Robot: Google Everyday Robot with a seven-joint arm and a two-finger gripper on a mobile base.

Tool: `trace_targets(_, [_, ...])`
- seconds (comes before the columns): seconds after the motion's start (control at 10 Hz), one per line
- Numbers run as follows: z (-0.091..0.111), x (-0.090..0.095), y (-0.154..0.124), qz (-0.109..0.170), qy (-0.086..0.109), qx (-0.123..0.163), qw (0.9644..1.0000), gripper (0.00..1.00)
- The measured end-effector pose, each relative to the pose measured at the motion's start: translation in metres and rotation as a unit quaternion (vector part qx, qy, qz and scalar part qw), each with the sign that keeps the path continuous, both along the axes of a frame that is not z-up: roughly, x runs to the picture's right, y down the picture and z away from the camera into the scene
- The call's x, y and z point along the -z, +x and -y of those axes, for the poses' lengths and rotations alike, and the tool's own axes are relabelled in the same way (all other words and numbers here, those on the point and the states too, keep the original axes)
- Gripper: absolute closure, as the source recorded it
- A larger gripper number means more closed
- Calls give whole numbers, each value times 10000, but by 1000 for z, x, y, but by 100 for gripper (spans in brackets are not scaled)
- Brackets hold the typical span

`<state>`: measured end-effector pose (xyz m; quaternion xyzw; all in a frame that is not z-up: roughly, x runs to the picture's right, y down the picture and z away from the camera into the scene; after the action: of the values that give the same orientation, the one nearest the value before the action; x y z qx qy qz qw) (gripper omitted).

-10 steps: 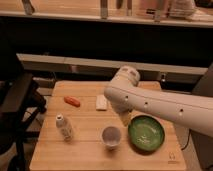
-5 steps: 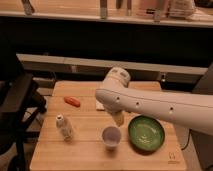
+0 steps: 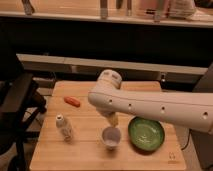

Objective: Knock the bottle over

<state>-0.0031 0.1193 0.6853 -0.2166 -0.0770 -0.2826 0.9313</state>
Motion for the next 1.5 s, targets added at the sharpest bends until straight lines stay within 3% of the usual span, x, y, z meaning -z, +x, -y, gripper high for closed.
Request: trace_targets(1.5, [-15,-5,-54,695,-279,173,9970,20])
